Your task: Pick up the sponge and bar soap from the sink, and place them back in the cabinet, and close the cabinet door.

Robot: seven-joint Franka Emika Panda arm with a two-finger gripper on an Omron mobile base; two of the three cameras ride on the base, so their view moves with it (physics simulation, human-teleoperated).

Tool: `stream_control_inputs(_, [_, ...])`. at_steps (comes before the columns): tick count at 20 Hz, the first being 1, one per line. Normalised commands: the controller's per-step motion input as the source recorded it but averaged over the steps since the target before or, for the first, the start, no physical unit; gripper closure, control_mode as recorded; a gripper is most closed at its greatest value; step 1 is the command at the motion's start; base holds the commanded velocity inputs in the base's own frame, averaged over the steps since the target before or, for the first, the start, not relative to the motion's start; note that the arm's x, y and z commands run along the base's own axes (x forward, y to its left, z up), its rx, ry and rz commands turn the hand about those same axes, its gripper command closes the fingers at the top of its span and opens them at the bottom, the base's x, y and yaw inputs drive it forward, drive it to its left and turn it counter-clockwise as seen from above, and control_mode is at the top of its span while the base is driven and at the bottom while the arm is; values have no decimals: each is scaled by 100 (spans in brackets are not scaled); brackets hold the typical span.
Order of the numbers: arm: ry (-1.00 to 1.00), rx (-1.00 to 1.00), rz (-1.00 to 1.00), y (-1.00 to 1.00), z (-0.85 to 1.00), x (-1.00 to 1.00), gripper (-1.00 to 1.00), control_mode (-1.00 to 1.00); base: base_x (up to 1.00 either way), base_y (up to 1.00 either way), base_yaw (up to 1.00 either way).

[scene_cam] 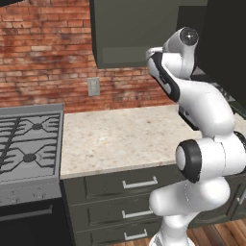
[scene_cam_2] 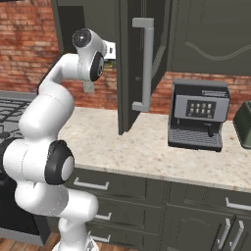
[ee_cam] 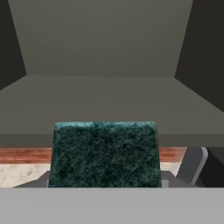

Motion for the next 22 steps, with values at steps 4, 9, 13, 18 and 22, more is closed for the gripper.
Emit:
stream_control_inputs(4, [0,0,0,0,0,40,100,-100,0,0,0])
stream_control_inputs(9, [0,0,0,0,0,42,100,-100,0,0,0])
stream_control_inputs(13, [0,0,0,0,-2,39,100,-100,0,0,0])
stream_control_inputs(18, [0,0,0,0,-13,29,100,-100,0,0,0])
stream_control_inputs(22, [0,0,0,0,-19,24,100,-100,0,0,0])
